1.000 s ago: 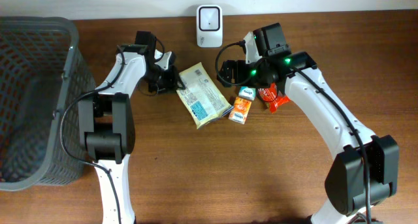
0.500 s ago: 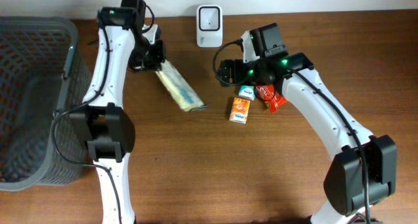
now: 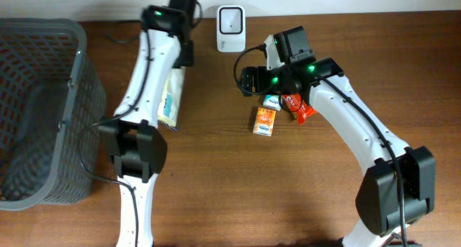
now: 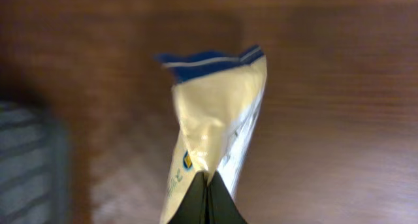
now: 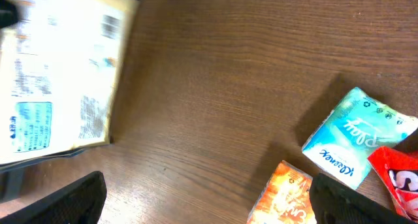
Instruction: Scan the item barcode
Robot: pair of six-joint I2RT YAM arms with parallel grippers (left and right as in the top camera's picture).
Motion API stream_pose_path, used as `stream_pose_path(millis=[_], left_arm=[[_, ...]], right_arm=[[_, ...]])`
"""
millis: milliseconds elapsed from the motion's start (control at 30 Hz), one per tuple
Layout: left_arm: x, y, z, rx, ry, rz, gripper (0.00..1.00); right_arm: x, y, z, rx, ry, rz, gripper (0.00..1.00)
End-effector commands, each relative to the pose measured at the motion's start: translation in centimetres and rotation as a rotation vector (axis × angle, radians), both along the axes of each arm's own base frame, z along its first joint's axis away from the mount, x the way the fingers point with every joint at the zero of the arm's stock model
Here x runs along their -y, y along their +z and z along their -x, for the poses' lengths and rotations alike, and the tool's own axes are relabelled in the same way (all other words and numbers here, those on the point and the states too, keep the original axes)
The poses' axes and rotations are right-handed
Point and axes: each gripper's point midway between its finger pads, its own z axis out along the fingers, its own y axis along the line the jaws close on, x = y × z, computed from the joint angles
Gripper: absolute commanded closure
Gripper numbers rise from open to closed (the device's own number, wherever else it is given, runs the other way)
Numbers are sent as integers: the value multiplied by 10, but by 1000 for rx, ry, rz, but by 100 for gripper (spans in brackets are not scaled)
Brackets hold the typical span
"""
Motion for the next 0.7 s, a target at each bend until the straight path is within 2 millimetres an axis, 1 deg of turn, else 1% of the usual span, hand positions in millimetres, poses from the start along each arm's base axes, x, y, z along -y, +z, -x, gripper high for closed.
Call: stream_pose_path(millis=[0, 100, 133, 167, 267, 300, 333, 367, 400, 467, 533, 567, 600, 633, 667], left_arm=[[69, -20, 10, -44, -76, 235, 100], [103, -24, 23, -73, -137, 282, 100], [120, -24, 30, -93, -170, 322, 100], [131, -24, 36, -108, -189, 352, 100], [146, -25, 47, -133, -215, 357, 100], [144, -25, 48, -133, -192, 344, 100], [127, -26, 41, -95, -156, 252, 100], [102, -23, 31, -43, -105, 130, 100], [65, -14, 19, 24, -47, -57, 100], [4, 10, 7, 114, 49, -334, 100], [-46, 39, -1, 193, 142, -561, 100], [-58, 48, -2, 212, 166, -618, 100], [-63, 50, -3, 216, 175, -635, 100], [-64, 49, -4, 215, 178, -628, 100], [-62, 44, -4, 206, 174, -594, 100]], right_arm=[[-1, -1, -1, 0, 5, 11, 1], [-1, -1, -1, 1, 5, 11, 1], [-1, -1, -1, 1, 5, 11, 1], [-1, -1, -1, 0, 5, 11, 1], [7, -4, 0, -19, -11, 18, 1], [11, -5, 0, -27, -20, 20, 1], [19, -7, -1, -42, -37, 24, 1], [26, -8, -1, -55, -53, 27, 1], [32, -10, -1, -67, -65, 30, 1], [37, -10, -1, -73, -77, 32, 2], [37, -10, -2, -69, -77, 30, 1], [37, -9, -3, -66, -78, 29, 1], [37, -9, -3, -64, -78, 29, 1], [37, -9, -4, -62, -78, 28, 1], [37, -9, -4, -59, -78, 27, 1]])
